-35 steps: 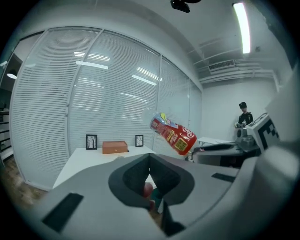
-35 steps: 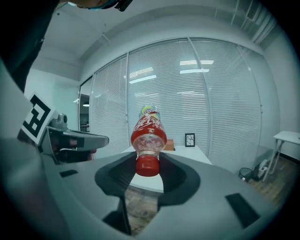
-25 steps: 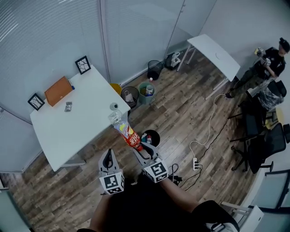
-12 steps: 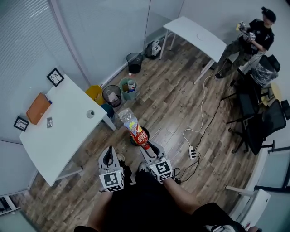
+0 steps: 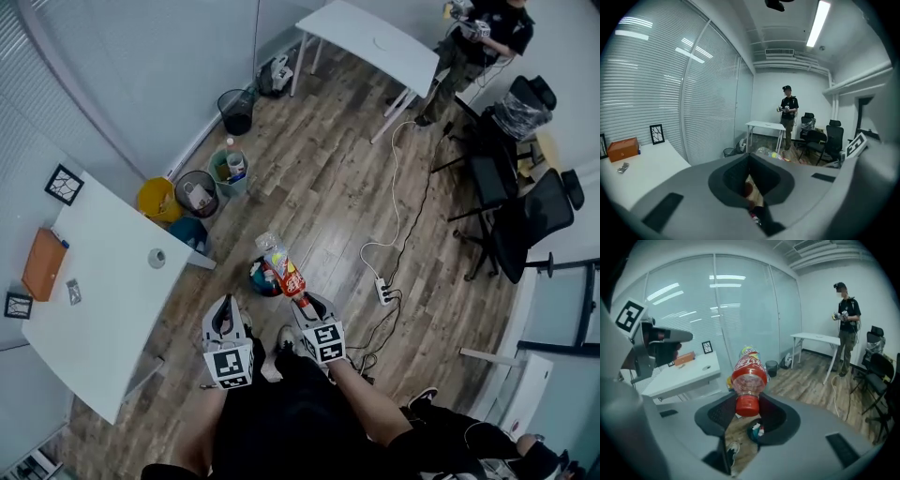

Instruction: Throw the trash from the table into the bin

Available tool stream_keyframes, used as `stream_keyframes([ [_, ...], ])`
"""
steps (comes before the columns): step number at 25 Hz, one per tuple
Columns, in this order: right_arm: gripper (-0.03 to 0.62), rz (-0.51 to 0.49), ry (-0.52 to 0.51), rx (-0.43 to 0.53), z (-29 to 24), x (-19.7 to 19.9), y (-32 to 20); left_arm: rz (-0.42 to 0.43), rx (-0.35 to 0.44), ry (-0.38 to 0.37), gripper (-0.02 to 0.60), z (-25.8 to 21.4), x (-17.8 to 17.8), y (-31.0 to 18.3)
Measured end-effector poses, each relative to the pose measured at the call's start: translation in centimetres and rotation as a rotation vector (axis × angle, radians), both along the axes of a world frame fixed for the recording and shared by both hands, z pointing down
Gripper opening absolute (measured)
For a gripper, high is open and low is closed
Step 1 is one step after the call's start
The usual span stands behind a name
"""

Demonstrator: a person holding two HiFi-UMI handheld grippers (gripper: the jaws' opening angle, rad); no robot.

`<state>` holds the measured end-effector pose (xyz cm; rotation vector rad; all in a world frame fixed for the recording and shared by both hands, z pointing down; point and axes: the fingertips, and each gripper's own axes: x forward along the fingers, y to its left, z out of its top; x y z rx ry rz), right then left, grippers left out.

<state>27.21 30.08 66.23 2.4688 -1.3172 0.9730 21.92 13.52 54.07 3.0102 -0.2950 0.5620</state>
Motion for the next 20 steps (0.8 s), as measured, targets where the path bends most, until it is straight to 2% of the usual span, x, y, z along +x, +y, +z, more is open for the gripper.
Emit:
stream_keyframes([
  [5,0.152,0.052,-0.187,-0.190,10.9,0.8,-0.4,0.045,-0.008,-0.062,-0.002,4.6,2.7,-2.0],
  [11,0.153,0.014,-0.381,-0.410,21.5,0.5,-0.2,0.046,-0.045,-0.110,-0.003,8.5,4.7,-3.8],
  [16,0.153,-0.048,-0.493,-0.580,28.9,-1.3,-0.1,0.024,-0.082,-0.154,-0.002,11.2,3.8,-5.1],
  [20,0.153,-0.003,-0.540,-0.640,32.3,-1.4,-0.1,-0.002,-0.119,-0.187,-0.002,13.0,2.6,-5.8],
])
